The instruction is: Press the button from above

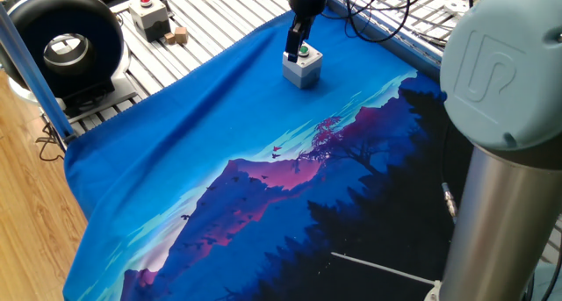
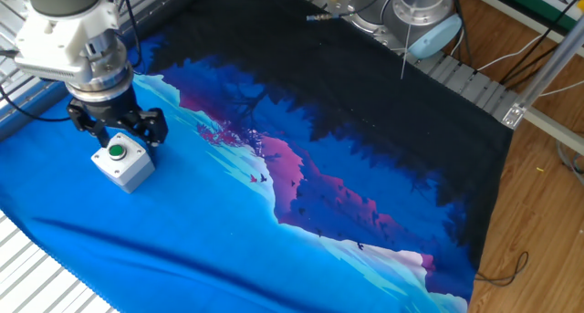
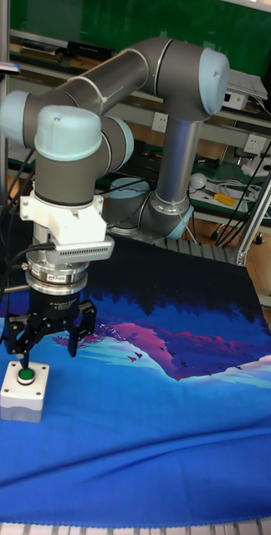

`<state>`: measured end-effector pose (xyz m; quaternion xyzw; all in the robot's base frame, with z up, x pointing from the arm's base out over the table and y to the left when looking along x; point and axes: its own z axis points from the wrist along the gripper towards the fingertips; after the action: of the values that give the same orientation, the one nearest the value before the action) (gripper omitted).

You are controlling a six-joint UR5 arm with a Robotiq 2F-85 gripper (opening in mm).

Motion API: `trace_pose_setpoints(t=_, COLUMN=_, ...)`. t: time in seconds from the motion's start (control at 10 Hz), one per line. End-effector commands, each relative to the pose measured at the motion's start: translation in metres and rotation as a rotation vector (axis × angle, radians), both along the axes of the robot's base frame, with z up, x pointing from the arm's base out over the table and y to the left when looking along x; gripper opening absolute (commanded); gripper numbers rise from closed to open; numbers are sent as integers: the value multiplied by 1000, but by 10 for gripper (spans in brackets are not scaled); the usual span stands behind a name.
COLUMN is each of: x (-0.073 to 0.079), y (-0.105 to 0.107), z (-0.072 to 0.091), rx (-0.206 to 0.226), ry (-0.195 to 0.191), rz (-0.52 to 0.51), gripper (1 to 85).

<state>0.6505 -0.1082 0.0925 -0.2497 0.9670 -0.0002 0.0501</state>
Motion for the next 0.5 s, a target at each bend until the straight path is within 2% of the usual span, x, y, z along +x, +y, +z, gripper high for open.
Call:
trace_pose_setpoints(t=0.0, x=3, y=3, z=-2, rx=6, ry=1, rz=-5, gripper=747)
trace_pose_setpoints(t=0.2, x=9, y=4, z=-6, rx=3, ry=-4, rz=-5, gripper=740)
trace_pose_setpoints(t=0.4, x=8, y=4, z=-10, rx=7, ry=-6, rz=-2, gripper=740)
